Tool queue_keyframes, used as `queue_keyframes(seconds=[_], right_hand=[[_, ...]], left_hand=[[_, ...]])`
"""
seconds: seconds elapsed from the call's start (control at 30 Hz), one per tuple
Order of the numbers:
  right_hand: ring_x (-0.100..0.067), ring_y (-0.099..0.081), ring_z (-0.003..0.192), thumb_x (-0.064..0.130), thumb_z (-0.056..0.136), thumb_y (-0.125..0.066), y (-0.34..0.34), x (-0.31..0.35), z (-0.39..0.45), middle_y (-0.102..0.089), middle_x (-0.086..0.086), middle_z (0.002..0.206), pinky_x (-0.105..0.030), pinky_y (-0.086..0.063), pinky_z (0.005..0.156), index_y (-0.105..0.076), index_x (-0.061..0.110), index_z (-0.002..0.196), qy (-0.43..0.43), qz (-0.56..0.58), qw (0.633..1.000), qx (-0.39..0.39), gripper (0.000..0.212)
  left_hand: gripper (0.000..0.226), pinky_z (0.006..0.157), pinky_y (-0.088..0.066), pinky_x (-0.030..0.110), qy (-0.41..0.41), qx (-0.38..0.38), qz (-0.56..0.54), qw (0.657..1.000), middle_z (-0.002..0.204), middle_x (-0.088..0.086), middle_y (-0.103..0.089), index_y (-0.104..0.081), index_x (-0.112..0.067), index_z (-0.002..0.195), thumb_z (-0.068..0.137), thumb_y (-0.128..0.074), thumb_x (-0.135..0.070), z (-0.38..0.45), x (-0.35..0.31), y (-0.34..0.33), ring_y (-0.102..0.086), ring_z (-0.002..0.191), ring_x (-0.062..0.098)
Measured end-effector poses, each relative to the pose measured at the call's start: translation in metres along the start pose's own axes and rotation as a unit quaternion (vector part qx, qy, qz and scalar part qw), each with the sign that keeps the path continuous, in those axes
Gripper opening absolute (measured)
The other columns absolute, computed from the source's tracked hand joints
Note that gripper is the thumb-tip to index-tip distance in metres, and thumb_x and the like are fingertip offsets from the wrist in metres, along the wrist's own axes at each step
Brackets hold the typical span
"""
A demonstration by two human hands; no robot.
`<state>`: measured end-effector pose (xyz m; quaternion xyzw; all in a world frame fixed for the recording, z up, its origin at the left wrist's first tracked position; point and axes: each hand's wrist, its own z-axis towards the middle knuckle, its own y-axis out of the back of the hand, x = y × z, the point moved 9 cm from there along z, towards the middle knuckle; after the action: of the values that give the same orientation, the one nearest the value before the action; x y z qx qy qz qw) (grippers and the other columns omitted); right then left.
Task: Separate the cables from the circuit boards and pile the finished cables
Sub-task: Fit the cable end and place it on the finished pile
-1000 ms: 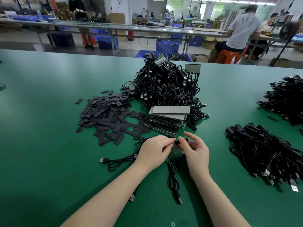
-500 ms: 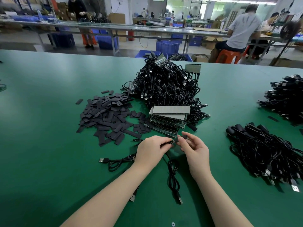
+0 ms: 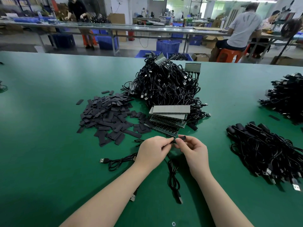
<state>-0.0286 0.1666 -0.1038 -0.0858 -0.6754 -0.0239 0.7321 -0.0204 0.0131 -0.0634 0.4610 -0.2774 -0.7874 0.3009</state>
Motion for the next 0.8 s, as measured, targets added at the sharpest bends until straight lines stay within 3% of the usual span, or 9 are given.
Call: queue_keyframes(seconds=[0.17, 0.3, 0.47, 0.6, 0.7, 0.8], right_hand=[[-0.014, -0.073, 0.080, 0.016, 0.082, -0.080, -0.005, 0.000, -0.003, -0.078, 0.001, 0.082, -0.026, -0.059, 0.078, -0.079, 0.029, 0.082, 0.002, -0.042, 0.999, 0.013, 0.014], [-0.019, -0.073, 0.081, 0.017, 0.081, -0.082, -0.001, 0.001, -0.003, -0.077, -0.001, 0.080, -0.036, -0.058, 0.081, -0.078, 0.021, 0.085, -0.003, -0.049, 0.999, 0.001, 0.007], [-0.026, -0.071, 0.083, 0.018, 0.082, -0.080, 0.001, 0.005, -0.004, -0.076, -0.006, 0.079, -0.031, -0.057, 0.077, -0.079, 0.026, 0.075, 0.010, -0.051, 0.999, -0.007, 0.011], [-0.024, -0.068, 0.074, 0.019, 0.081, -0.081, -0.002, 0.006, -0.003, -0.075, -0.008, 0.077, -0.040, -0.056, 0.077, -0.078, 0.030, 0.075, 0.019, -0.078, 0.997, 0.003, 0.013], [-0.016, -0.065, 0.071, 0.020, 0.081, -0.081, -0.005, 0.006, -0.003, -0.074, -0.005, 0.074, -0.034, -0.053, 0.071, -0.077, 0.026, 0.074, 0.024, -0.095, 0.995, 0.010, 0.010], [-0.012, -0.070, 0.076, 0.020, 0.082, -0.081, -0.007, 0.008, -0.004, -0.075, 0.009, 0.079, -0.016, -0.052, 0.069, -0.076, 0.031, 0.084, 0.041, -0.100, 0.994, 0.007, 0.012]], left_hand=[[0.029, 0.081, -0.043, 0.017, 0.024, -0.008, 0.002, 1.000, 0.109, -0.007, -0.072, -0.069, -0.027, 0.120, 0.092, -0.062, -0.023, 0.000, 0.005, 0.002, -0.063, 0.101, 0.008], [0.026, 0.081, -0.048, 0.020, 0.023, -0.017, -0.006, 1.000, 0.106, -0.007, -0.073, -0.072, -0.026, 0.115, 0.091, -0.065, -0.024, -0.001, 0.004, 0.003, -0.064, 0.098, 0.006], [0.023, 0.072, -0.039, 0.009, -0.016, -0.025, 0.015, 0.999, 0.098, -0.008, -0.074, -0.075, -0.024, 0.110, 0.089, -0.066, -0.022, -0.002, -0.005, 0.005, -0.065, 0.092, 0.006], [0.023, 0.074, -0.039, 0.011, -0.017, -0.023, 0.012, 1.000, 0.100, -0.006, -0.074, -0.074, -0.022, 0.111, 0.089, -0.066, -0.020, -0.003, -0.006, 0.005, -0.066, 0.093, 0.009], [0.026, 0.076, -0.038, 0.012, -0.011, -0.010, 0.008, 1.000, 0.103, -0.003, -0.073, -0.072, -0.022, 0.115, 0.090, -0.065, -0.019, -0.002, -0.003, 0.002, -0.065, 0.095, 0.012], [0.029, 0.080, -0.043, 0.019, -0.001, -0.001, -0.003, 1.000, 0.107, -0.002, -0.073, -0.070, -0.024, 0.119, 0.091, -0.064, -0.019, -0.001, -0.001, -0.001, -0.065, 0.097, 0.014]])
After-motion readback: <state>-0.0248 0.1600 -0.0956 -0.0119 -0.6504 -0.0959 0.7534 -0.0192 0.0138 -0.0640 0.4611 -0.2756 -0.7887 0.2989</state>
